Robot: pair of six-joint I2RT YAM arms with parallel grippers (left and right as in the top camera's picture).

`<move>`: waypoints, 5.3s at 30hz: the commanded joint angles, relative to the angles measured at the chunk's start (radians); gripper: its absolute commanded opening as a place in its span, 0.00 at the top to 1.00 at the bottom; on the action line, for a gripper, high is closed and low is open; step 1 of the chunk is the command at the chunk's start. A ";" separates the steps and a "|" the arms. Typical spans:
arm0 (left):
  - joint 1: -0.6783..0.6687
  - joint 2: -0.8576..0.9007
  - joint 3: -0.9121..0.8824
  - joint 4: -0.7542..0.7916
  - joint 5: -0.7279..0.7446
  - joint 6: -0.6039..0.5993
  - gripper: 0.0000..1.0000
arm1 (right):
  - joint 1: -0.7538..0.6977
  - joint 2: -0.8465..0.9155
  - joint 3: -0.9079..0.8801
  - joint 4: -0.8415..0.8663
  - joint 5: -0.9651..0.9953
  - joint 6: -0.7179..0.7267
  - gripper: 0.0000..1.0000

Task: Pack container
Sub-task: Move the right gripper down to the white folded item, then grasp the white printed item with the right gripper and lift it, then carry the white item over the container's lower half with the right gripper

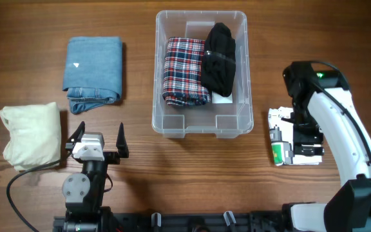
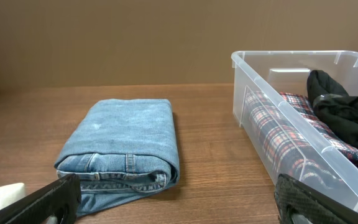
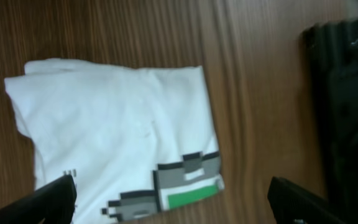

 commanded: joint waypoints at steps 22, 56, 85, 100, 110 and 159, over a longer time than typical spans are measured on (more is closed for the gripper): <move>0.008 -0.003 -0.003 -0.008 -0.002 0.011 0.00 | -0.123 0.010 -0.437 0.758 -0.300 -0.352 0.00; 0.008 -0.003 -0.003 -0.008 -0.002 0.011 0.00 | -0.375 0.270 -0.286 1.775 -0.710 -0.880 0.00; 0.008 -0.003 -0.003 -0.008 -0.002 0.011 0.00 | -0.477 0.051 -0.361 1.291 -0.583 -0.784 0.00; 0.008 -0.003 -0.003 -0.008 -0.002 0.011 0.00 | -0.477 0.261 -0.361 1.460 -0.607 -0.655 0.00; 0.008 -0.003 -0.003 -0.008 -0.002 0.011 0.00 | -0.477 0.360 -0.361 1.512 -0.566 -0.599 0.03; 0.008 -0.003 -0.003 -0.008 -0.002 0.011 0.00 | -0.351 -0.221 -0.359 1.984 -1.437 -0.678 0.96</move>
